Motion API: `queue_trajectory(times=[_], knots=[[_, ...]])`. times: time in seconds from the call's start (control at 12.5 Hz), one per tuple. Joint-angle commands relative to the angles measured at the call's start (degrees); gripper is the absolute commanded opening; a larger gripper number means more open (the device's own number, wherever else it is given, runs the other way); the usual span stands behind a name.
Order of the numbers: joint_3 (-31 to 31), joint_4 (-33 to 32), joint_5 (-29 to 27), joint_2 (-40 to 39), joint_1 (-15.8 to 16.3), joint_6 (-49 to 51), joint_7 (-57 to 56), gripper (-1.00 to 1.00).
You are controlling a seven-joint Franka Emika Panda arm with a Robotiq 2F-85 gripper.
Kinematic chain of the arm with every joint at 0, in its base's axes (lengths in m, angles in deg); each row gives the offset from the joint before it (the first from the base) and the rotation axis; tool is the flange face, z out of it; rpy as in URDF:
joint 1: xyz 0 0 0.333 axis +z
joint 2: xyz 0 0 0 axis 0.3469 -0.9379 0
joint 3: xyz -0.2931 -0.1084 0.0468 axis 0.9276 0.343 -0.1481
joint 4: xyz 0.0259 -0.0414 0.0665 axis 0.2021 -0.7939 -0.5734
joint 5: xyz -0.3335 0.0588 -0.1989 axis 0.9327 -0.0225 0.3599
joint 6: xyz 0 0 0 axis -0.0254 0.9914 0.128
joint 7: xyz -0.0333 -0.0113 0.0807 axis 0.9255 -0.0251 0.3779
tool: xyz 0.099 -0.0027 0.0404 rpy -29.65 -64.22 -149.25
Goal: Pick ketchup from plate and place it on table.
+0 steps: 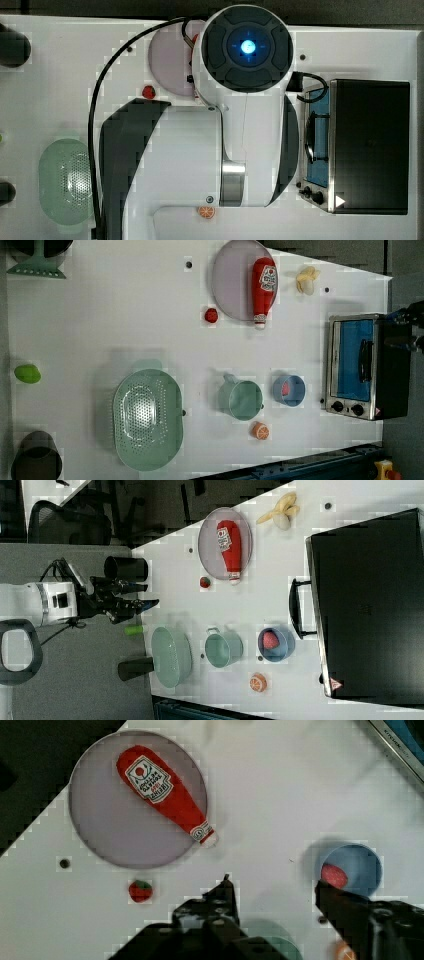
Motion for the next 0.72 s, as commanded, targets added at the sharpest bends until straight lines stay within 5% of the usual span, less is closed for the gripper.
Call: queue_trajectory(times=[0.08,0.24,0.72], knots=[[-3.03,-5.63,-0.16,7.60,-4.06,5.96,1.37,0.58],[-3.12,-5.62,-0.16,6.92,-3.95,5.04,1.00,0.99],[-3.72,-5.37,-0.16,-0.17,-3.60,0.44,-1.11,1.00]])
